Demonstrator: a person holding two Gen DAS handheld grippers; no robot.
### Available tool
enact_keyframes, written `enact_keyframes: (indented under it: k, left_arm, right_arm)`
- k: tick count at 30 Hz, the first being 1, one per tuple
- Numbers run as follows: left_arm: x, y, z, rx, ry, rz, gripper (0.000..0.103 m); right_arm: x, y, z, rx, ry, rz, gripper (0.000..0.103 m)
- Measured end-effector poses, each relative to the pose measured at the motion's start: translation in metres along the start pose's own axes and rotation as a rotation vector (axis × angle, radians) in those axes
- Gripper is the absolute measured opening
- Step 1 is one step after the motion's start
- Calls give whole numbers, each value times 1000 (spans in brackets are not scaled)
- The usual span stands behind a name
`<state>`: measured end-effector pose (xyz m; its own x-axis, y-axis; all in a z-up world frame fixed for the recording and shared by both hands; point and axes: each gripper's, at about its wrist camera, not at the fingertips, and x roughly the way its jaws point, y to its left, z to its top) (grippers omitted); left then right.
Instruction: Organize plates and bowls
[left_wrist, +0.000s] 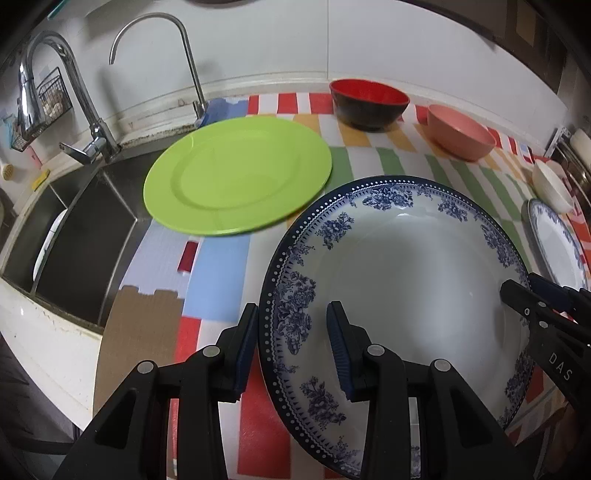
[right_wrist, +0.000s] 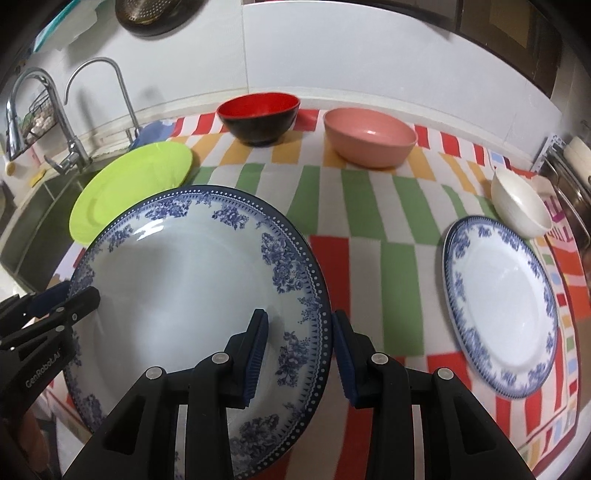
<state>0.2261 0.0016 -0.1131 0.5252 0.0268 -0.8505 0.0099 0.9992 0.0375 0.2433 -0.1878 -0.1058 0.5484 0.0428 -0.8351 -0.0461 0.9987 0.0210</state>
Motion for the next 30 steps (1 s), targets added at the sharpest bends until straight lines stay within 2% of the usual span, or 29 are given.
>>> enact_keyframes:
  k: [13, 30]
  left_arm:
    - [13, 8, -17, 3, 61, 2, 38]
    - [20, 5, -17, -20, 94, 41, 37]
  right_arm:
    - [9, 14, -21, 7, 77, 4, 37]
    - [18, 16, -21, -19, 109, 23, 37]
